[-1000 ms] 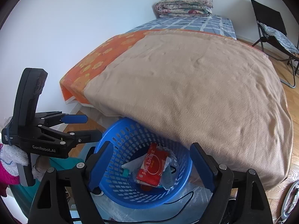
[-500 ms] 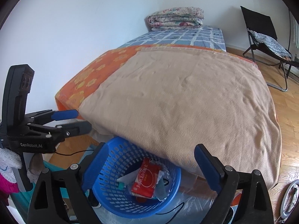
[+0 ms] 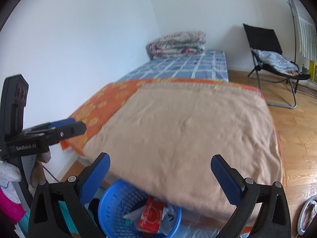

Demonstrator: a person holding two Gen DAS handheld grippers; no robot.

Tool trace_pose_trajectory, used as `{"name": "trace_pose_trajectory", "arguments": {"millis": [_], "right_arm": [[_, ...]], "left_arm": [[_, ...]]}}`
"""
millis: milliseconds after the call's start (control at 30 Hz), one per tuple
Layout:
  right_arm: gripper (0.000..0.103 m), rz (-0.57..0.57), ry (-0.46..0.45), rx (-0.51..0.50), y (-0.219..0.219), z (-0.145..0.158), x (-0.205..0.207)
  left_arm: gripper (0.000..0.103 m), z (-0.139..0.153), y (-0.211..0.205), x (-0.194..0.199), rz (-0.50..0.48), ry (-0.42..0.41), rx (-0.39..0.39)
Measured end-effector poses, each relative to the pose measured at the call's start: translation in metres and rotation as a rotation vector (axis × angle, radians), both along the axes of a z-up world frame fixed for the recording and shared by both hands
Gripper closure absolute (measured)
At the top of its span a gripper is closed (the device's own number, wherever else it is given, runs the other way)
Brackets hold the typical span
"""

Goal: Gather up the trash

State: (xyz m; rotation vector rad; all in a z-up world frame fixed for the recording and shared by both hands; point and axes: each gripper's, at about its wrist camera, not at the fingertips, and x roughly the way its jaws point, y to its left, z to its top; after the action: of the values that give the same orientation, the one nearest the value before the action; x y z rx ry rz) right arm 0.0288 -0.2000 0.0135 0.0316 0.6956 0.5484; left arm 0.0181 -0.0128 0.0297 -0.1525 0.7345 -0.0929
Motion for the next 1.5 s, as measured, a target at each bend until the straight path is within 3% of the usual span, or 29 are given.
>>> {"name": "trace_pose_trajectory", "arguments": {"millis": [333,533,1500], "right_arm": [[0.000,-0.020,-0.084,0.012,0.002,0.025,0.014],[0.000,-0.010,-0.035,0.025,0.010,0.017,0.023],[0.000,-0.044,-0.045,-0.009,0.011,0.010,0.024]], "left_arm": [[0.001,0.016,0.001,0.013,0.034,-0.074,0.027],[0.001,0.015,0.006,0.015,0.064,-0.085,-0.005],[0.000,0.001,0.010,0.017,0.091,-0.042,0.020]]}}
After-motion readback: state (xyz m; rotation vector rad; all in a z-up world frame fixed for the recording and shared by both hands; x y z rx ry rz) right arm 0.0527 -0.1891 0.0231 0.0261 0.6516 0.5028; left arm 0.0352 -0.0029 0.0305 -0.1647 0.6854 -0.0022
